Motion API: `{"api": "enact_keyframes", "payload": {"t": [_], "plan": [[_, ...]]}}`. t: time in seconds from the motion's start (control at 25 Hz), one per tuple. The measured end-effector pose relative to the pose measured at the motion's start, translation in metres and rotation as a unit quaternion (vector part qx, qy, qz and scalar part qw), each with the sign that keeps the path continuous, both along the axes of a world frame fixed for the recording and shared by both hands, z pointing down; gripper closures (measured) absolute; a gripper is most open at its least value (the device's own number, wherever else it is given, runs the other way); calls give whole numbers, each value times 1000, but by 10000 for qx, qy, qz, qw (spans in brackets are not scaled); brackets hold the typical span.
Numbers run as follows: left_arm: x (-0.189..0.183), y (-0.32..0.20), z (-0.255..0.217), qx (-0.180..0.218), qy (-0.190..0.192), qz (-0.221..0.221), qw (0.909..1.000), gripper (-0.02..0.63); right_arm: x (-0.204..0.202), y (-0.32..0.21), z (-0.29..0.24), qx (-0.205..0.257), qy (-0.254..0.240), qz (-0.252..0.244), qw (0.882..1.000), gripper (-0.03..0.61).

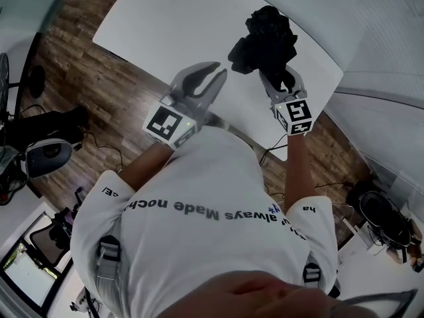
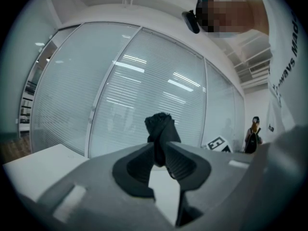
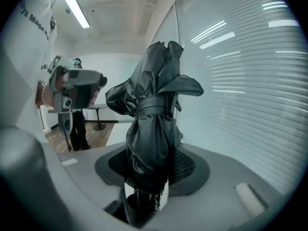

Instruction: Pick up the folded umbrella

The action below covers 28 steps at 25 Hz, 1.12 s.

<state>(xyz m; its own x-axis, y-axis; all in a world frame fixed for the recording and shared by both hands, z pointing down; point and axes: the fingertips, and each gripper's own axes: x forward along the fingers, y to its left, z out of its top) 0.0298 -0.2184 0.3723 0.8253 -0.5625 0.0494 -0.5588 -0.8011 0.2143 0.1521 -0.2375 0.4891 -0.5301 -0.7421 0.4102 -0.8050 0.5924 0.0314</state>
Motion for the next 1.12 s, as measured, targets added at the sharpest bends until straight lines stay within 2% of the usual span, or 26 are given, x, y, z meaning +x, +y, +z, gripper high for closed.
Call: {"api": "enact_keyframes", "payload": {"t": [0.24, 0.36, 0.52, 0.88, 1.12], "plan": [[5, -8, -6, 88, 78, 52, 9999, 538, -6, 18, -72, 891, -475, 361, 9942, 391], [13, -11, -11, 121, 119, 78, 9998, 538, -3, 31, -97, 1152, -636, 489, 9901, 391], [24, 13, -22, 203, 142, 126, 9996, 538, 5, 72, -127, 1469, -717, 634, 9845, 390], [11, -1, -19, 237, 131, 221, 9994, 538, -9, 74, -136, 1661, -960, 665, 9792, 387], [11, -5, -21, 226, 166, 201, 9994, 538, -7, 73, -137, 1672, -903, 714, 9792, 385]]}}
